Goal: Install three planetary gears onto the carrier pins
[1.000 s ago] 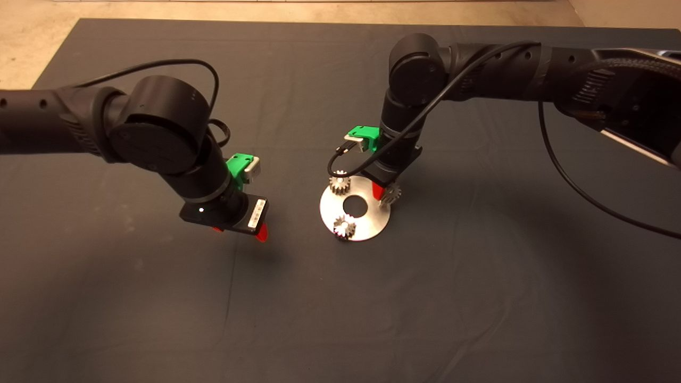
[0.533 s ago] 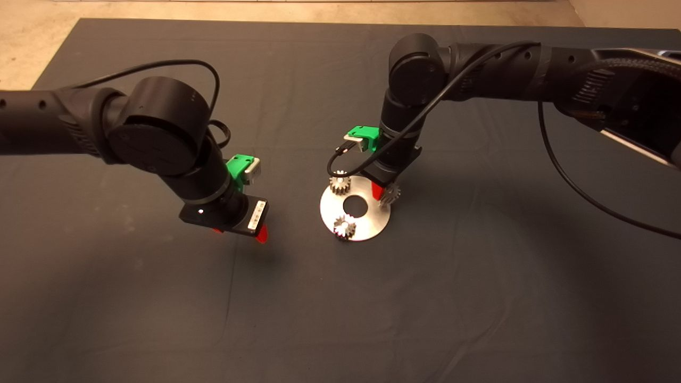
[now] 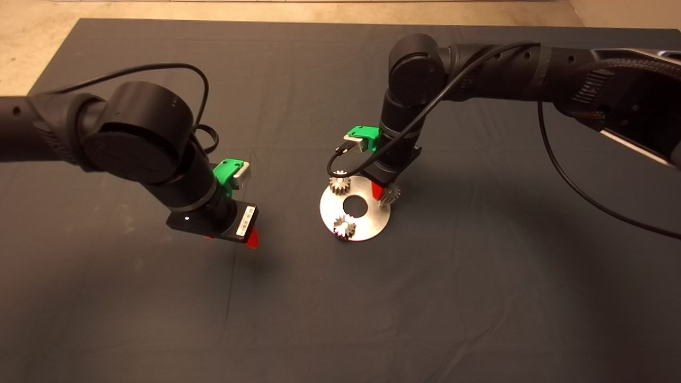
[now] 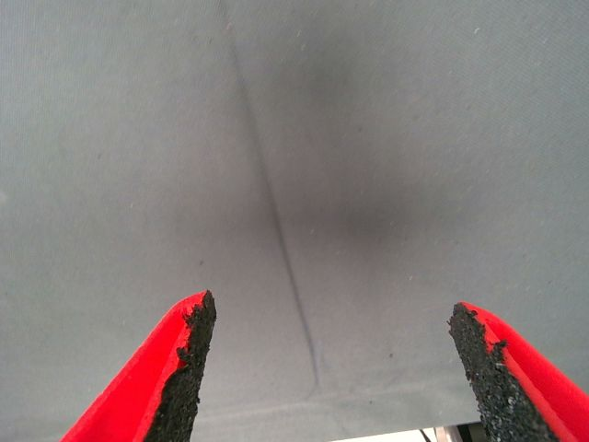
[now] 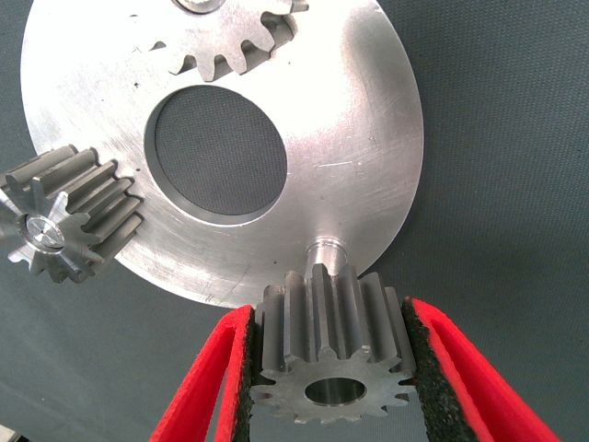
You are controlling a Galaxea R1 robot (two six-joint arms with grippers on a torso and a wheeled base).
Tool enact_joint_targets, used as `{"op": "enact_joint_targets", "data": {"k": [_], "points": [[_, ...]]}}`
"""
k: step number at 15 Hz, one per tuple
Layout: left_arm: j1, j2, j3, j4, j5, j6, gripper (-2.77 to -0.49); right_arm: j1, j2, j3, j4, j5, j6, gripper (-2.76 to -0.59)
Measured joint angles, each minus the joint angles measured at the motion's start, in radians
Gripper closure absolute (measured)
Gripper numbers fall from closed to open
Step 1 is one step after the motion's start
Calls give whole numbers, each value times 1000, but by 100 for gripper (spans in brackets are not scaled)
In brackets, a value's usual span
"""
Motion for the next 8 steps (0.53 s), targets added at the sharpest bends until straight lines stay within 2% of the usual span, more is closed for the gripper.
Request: {"op": "enact_joint_targets", "data": {"k": [5,8], "points": [[0,-10,17,0,0,-1,-178,-13,2,0,-5,0,0,-102],[0,-32,41,0,1,-2,-178,-13,2,0,-12,0,0,-101]]}}
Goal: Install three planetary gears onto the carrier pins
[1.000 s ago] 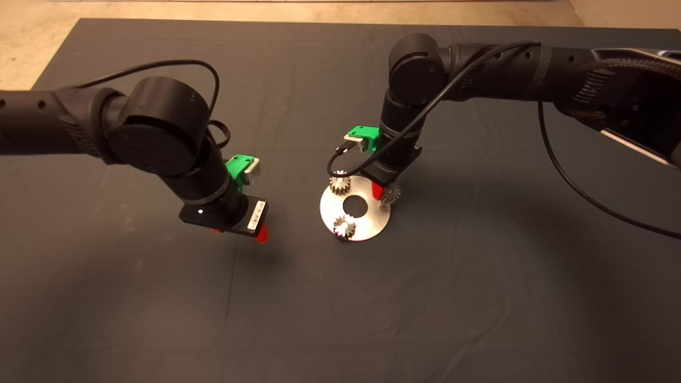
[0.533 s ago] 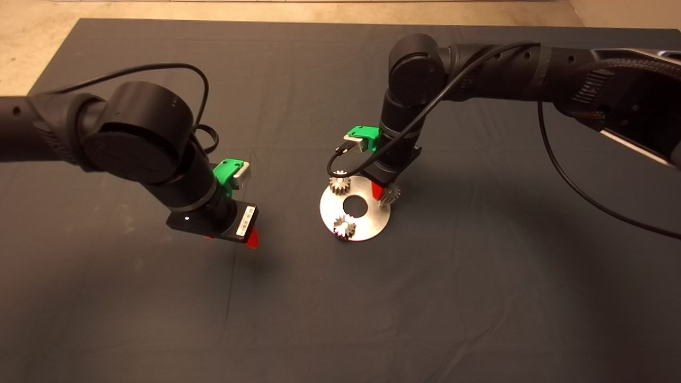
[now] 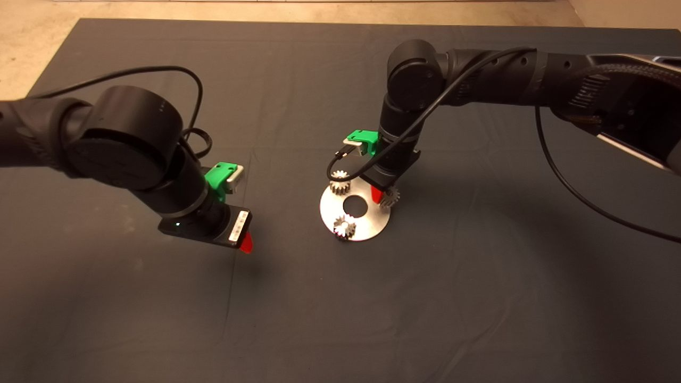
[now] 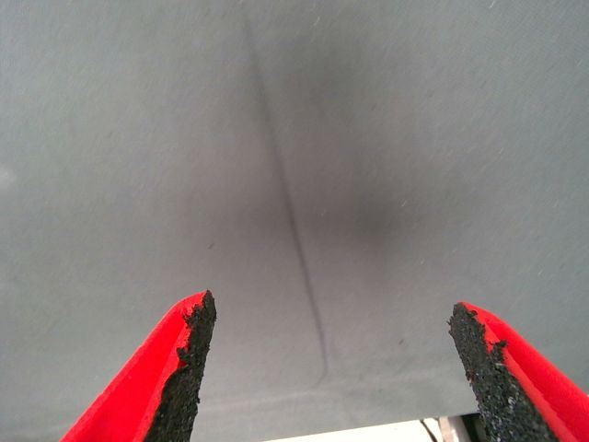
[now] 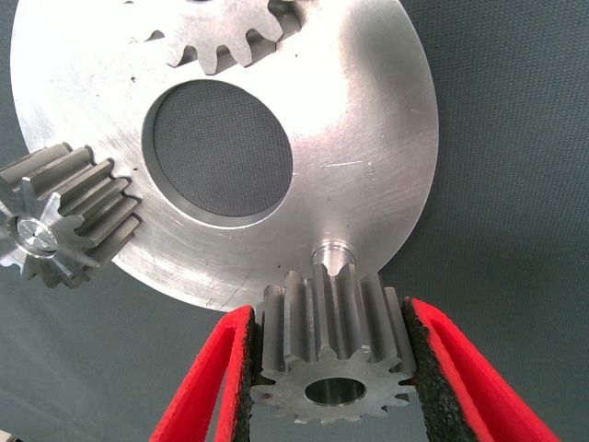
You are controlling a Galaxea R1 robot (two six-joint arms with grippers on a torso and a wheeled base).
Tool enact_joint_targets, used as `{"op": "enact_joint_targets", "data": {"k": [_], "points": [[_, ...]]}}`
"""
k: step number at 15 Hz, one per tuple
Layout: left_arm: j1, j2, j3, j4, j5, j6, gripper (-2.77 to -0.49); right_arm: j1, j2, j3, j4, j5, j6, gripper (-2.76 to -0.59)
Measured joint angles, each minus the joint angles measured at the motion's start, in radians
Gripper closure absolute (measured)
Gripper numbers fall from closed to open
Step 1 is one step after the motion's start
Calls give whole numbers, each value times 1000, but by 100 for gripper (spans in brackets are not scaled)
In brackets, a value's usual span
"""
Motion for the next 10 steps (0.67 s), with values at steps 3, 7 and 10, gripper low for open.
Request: {"op": "enact_joint_targets", "data": {"k": [3,7,10], "points": [[0,-11,24,0,0,-1,-178,0,0,0,-10,-1,0,-101],[0,-15,38,0,0,-5,-178,0,0,0,-32,-2,3,-101],[0,-15,49,0,0,-14,-178,0,1,0,-39,-2,4,-101]]}}
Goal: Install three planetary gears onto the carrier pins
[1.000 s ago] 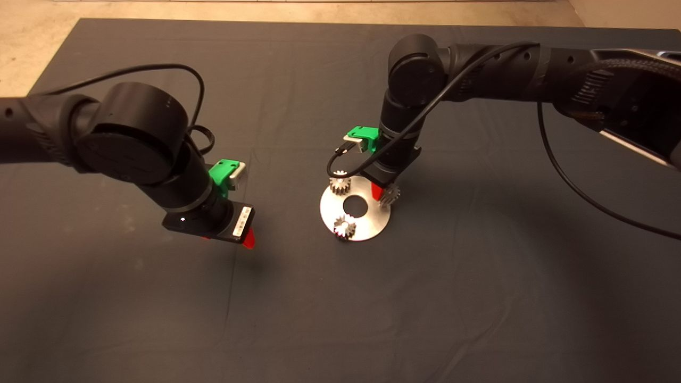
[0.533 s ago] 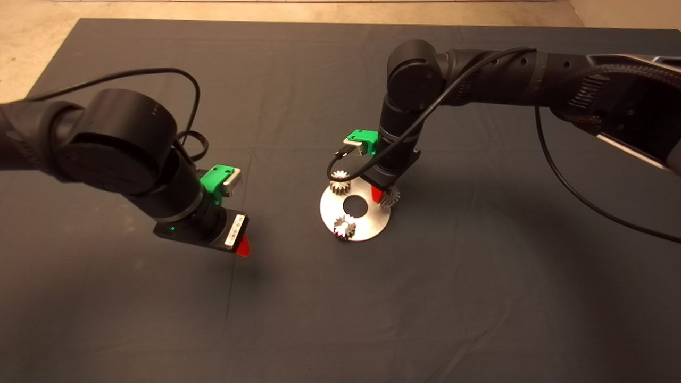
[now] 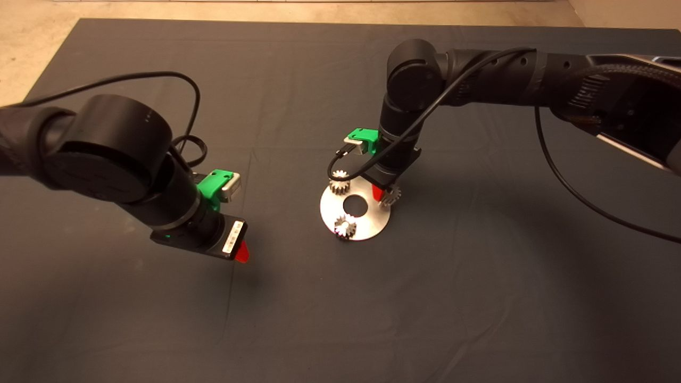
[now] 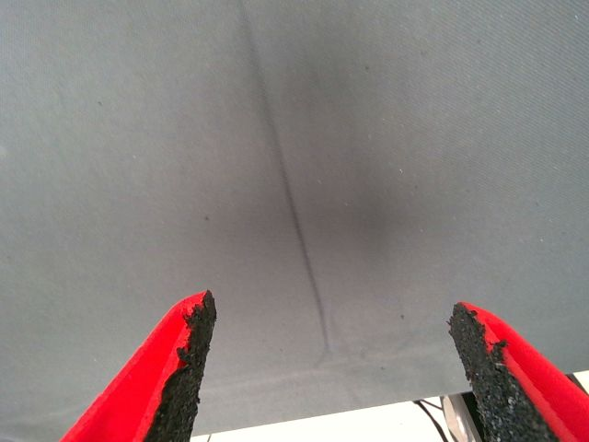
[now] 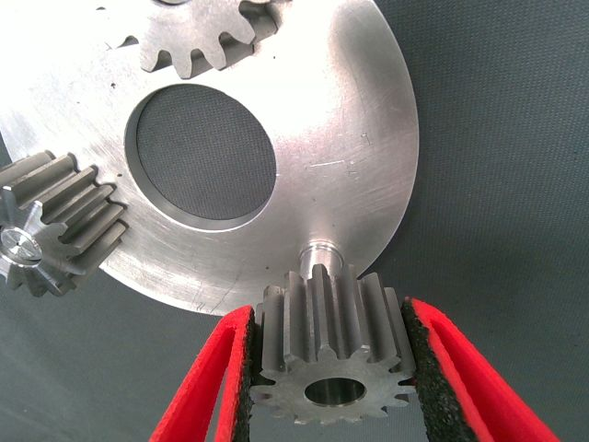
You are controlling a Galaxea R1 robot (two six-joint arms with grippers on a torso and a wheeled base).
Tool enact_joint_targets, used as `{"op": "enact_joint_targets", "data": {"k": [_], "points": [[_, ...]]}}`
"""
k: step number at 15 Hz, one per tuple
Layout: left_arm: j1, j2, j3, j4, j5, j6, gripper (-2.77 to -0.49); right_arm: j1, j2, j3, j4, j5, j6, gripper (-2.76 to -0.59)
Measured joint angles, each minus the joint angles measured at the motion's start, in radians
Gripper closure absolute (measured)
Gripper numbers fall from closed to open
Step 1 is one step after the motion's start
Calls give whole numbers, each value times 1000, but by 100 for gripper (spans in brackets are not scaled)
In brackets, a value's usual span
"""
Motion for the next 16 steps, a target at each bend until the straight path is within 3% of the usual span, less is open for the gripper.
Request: {"op": "enact_joint_targets", "data": {"k": [11,16], "points": [[0,-2,4,0,0,-9,-178,3,2,0,-10,-2,4,-101],[0,-2,4,0,0,-9,-178,12,2,0,-34,0,5,-101]]}}
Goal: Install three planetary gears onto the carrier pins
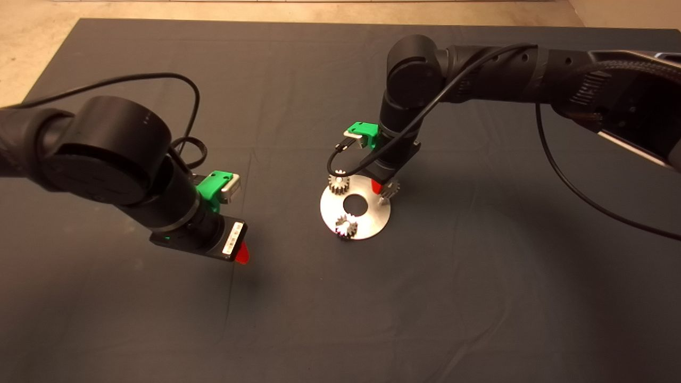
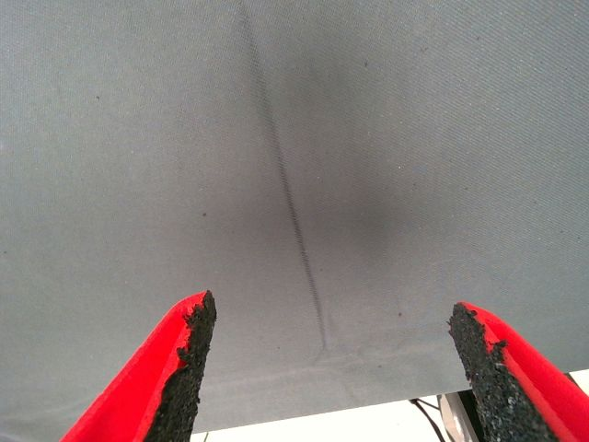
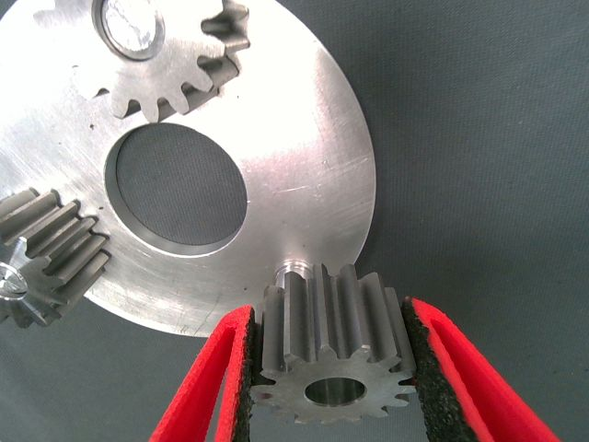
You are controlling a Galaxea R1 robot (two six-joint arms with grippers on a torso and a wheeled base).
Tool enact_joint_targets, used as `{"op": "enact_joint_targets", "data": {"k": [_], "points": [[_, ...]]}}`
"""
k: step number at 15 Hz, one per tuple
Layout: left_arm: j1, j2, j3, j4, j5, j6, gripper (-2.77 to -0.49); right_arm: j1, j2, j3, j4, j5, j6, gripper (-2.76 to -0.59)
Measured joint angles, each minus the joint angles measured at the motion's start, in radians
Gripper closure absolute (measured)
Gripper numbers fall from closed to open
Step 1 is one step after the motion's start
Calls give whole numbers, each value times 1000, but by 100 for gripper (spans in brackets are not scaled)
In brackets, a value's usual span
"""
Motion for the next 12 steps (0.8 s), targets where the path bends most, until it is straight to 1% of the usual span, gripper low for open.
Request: {"op": "enact_joint_targets", "data": {"k": [7,12], "points": [[0,0,0,0,0,0,-178,16,0,0,-1,2,0,-101],[0,0,0,0,0,0,-178,17,4,0,1,3,0,-102]]}}
